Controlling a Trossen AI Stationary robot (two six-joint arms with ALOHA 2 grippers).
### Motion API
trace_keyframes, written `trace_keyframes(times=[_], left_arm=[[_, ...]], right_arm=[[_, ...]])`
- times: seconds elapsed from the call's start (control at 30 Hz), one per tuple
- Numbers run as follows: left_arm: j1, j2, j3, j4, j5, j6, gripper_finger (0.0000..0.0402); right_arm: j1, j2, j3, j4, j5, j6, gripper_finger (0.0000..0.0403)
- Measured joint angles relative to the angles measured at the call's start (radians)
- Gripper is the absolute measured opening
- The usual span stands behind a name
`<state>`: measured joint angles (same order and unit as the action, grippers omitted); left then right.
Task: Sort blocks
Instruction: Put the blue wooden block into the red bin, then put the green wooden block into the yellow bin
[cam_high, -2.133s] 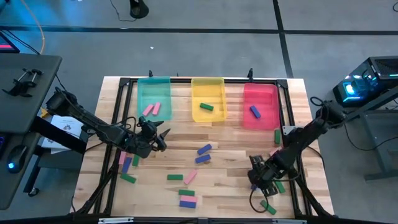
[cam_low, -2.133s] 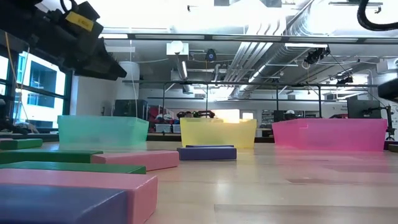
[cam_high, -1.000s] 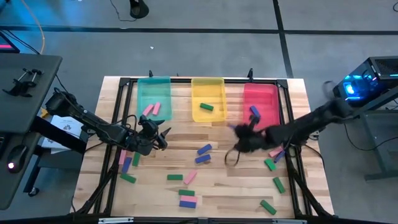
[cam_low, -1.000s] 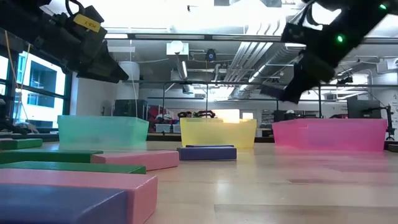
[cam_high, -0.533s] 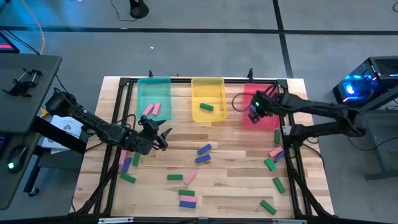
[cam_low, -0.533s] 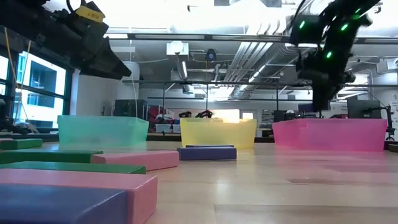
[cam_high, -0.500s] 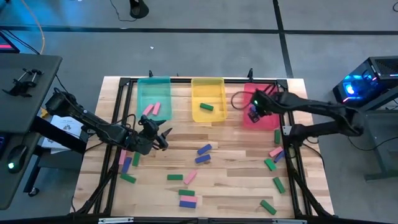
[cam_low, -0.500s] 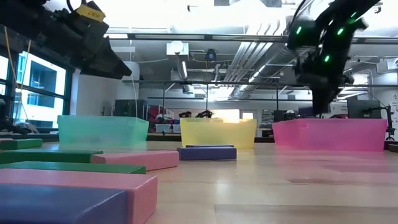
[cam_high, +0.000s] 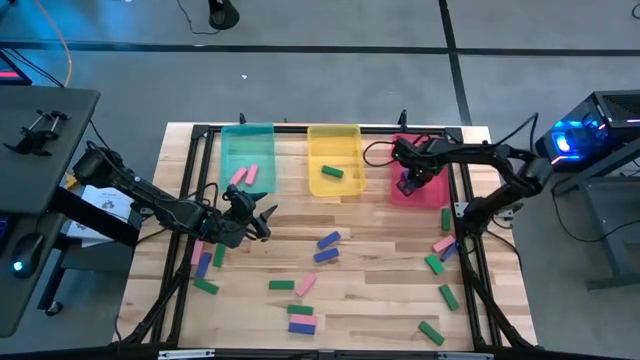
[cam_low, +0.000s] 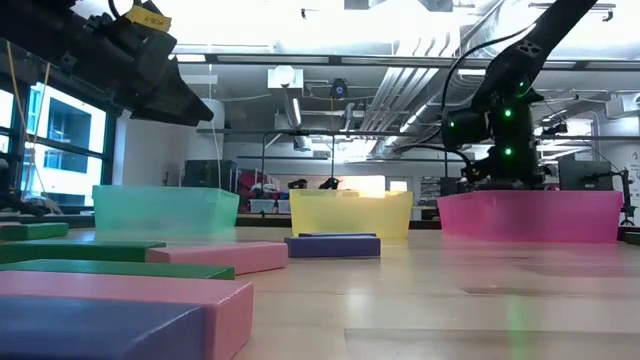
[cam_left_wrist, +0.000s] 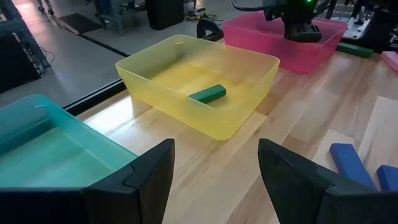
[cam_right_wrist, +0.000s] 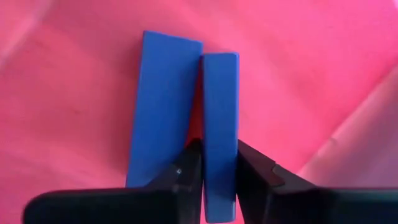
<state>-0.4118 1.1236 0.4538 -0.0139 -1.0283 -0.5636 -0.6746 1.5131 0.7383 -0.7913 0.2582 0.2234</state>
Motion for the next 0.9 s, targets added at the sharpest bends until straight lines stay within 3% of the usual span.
trace_keyframes(times=[0.3, 0.53, 0.7, 0.9], left_arm=[[0.000, 0.000, 0.000, 0.006, 0.002, 0.000, 0.0220], [0.000, 0.000, 0.000, 0.013, 0.002, 0.000, 0.0220], [-0.001, 0.000, 0.000, 0.032, 0.009, 0.029, 0.0220], [-0.002, 0.079, 0.000, 0.257, 0.140, 0.269, 0.0220]], right_arm=[[0.000, -0.105, 0.066, -0.014, 0.004, -0.056, 0.0129], [0.053, -0.311, 0.091, -0.019, 0.024, -0.016, 0.0134], [0.235, -0.439, 0.087, 0.017, 0.026, 0.019, 0.0135], [0.561, -0.507, -0.062, 0.416, 0.023, 0.030, 0.0135]])
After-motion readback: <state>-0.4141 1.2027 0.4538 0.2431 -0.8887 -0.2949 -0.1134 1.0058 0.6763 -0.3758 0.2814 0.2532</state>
